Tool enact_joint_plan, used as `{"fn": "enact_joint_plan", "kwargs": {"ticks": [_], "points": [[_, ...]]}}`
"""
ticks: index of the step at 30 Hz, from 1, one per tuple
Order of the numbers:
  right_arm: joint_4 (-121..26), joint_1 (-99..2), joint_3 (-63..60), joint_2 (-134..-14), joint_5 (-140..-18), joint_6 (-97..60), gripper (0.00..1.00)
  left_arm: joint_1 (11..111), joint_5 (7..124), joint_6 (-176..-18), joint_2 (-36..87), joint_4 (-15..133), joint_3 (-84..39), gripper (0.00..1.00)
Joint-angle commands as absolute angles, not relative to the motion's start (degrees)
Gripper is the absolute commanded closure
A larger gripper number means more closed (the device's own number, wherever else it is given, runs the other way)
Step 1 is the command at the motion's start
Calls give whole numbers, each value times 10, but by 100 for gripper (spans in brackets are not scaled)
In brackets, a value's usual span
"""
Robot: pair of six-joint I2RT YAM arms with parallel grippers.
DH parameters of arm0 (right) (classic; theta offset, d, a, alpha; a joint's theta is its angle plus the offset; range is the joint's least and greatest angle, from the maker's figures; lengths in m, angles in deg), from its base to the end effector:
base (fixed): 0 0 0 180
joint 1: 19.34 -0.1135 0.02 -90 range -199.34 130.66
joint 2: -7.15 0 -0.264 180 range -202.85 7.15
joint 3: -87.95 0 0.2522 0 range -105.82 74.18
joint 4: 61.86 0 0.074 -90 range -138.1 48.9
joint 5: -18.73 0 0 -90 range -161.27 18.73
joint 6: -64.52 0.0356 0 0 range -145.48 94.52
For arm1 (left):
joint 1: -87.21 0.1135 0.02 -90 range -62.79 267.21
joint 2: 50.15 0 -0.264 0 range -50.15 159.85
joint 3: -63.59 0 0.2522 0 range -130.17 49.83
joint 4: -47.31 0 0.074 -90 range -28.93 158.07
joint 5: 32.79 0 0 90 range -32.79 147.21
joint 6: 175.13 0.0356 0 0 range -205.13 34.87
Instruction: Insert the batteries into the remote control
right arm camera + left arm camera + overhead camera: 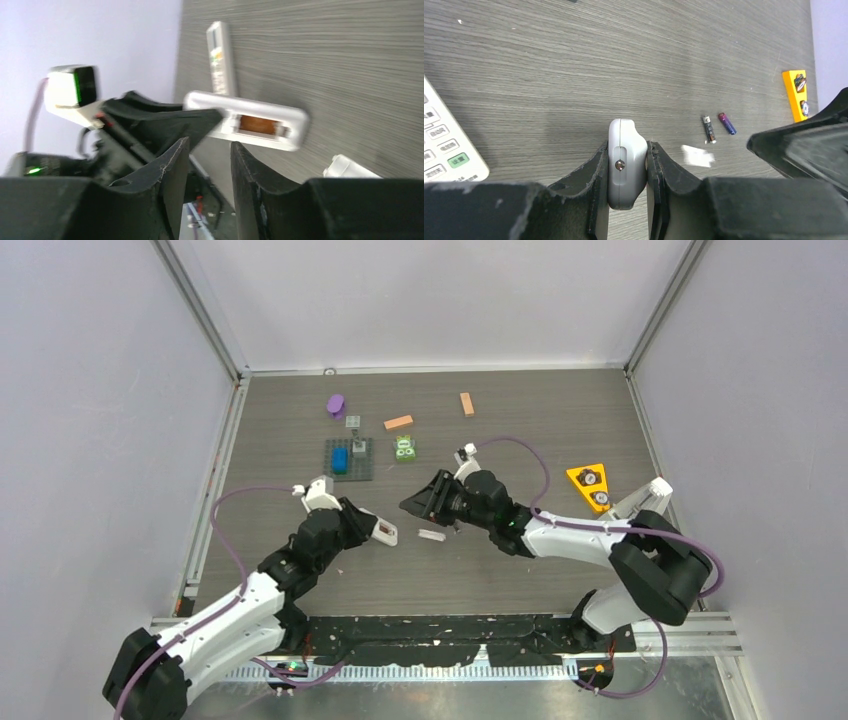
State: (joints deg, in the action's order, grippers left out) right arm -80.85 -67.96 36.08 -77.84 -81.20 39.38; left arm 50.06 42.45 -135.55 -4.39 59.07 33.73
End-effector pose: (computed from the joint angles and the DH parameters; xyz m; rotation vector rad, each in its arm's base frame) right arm 0.2029 0.2396 0.2121 0.1564 2.1071 1.4744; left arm 0.1445 -0.0981 0.1832 -0.4063 2.0682 -0.6830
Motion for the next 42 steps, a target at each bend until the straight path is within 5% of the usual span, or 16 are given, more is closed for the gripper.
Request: {"fn": "enact_joint_plan", "kwargs": {"ticks": [1,9,21,30,42], "points": [[-635,-672,352,-733,-723,317,58,498,408,-1291,-52,707,327,100],[-547,-671,318,-689,-737,184,44,497,462,-1197,-75,729,268,100],[-499,-671,268,-585,-1039,-95,16,498,760,-1052,-94,844,80,100],[-506,-671,234,-560,-1136,-136,15,498,1012,-1016,-46,869,-44,100],[-485,-676,217,-580,-1205,-143,22,499,1046,-1017,-24,845,-97,100]]}}
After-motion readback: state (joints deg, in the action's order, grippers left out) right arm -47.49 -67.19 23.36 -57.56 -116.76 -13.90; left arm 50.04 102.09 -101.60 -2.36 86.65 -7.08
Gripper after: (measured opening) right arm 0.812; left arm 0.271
